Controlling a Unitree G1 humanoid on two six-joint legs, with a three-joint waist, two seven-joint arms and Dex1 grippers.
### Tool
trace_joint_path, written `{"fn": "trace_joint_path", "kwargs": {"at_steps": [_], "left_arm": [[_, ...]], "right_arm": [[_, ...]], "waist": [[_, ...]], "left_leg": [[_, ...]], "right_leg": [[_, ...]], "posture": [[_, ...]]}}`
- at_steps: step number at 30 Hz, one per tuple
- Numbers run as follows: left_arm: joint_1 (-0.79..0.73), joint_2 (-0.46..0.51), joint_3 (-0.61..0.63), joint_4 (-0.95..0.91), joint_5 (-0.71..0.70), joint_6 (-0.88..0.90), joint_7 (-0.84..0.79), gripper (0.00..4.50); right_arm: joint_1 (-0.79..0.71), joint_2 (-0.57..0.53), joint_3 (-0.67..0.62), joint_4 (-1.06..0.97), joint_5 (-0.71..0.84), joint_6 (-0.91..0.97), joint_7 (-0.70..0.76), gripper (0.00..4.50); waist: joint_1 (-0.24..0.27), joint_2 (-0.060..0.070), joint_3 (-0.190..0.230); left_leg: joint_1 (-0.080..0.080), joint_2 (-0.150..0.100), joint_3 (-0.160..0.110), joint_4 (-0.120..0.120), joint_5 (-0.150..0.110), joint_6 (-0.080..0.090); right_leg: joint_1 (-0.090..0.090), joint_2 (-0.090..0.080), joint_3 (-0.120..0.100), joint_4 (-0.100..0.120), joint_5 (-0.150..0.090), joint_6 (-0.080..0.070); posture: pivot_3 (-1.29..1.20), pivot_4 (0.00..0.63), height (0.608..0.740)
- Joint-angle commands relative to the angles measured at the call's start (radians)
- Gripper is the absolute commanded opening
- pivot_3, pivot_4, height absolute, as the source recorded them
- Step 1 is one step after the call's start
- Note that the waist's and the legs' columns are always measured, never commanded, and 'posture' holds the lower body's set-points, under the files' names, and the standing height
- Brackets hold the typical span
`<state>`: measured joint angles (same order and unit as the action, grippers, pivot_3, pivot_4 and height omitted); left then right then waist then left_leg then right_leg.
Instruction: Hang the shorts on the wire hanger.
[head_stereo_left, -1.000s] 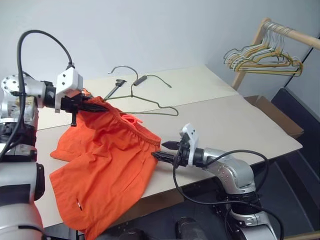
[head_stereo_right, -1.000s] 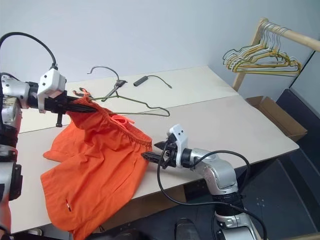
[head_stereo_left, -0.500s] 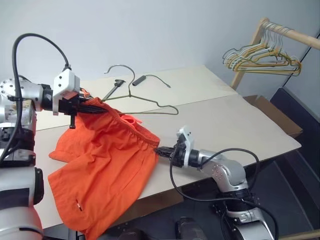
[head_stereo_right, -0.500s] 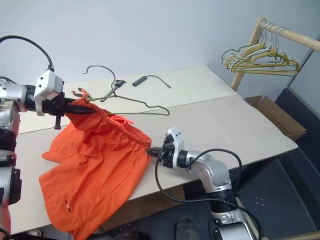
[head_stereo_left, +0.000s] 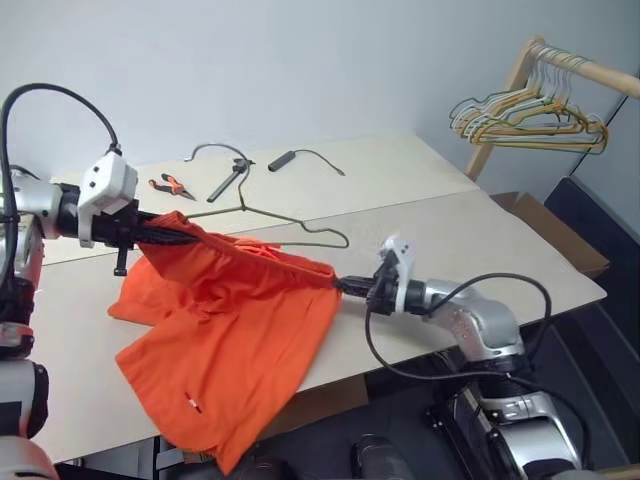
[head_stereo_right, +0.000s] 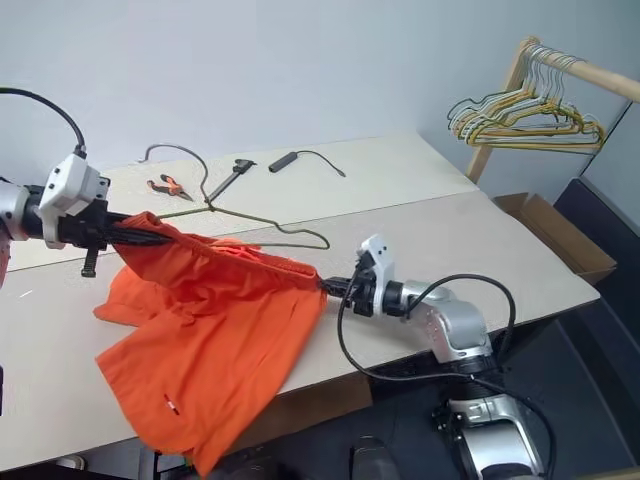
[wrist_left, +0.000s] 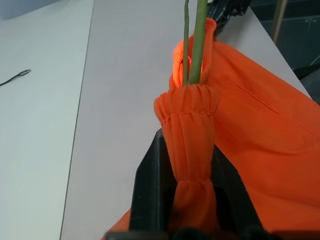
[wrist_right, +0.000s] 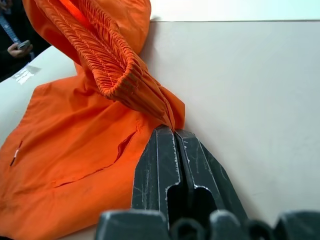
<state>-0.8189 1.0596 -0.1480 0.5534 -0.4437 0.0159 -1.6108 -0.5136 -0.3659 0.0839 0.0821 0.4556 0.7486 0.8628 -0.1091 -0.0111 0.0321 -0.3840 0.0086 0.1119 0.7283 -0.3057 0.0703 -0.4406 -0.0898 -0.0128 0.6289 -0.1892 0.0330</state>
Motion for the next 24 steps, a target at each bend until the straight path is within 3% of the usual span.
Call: {"fn": "trace_joint_path", "kwargs": {"at_steps": [1,14,24], "left_arm": [[-0.006,0.068,-0.002,-0.02,-0.062,-0.029,-0.004,0.0],[-0.019,0.099,-0.088,0.067,0.018,-0.138,-0.004,0.0],[-0.044,0.064,-0.052,0.131,0.145,-0.19,-0.004,0.0]], "right_arm": [[-0.04,-0.046,-0.044,0.065,0.008,-0.004,0.031,0.04],[-0.1,-0.095,-0.02,0.218,-0.046,-0.083,0.077,0.04],[-0.105,-0.122,0.003,0.23,-0.068,-0.121,0.091,0.04]], "waist": [[0.001,0.0,0.0],[0.013,0.0,0.0],[0.012,0.0,0.0]], "left_leg": [[0.0,0.0,0.0,0.0,0.0,0.0],[0.0,0.0,0.001,0.0,0.0,0.0],[-0.001,0.0,0.001,0.0,0.0,0.0]], "right_leg": [[0.0,0.0,0.0,0.0,0.0,0.0],[0.0,0.0,0.0,0.0,0.0,0.0],[0.0,0.0,0.0,-0.001,0.0,0.0]], "posture": [[-0.08,0.0,0.74],[-0.08,0.0,0.74],[-0.08,0.0,0.74]]}}
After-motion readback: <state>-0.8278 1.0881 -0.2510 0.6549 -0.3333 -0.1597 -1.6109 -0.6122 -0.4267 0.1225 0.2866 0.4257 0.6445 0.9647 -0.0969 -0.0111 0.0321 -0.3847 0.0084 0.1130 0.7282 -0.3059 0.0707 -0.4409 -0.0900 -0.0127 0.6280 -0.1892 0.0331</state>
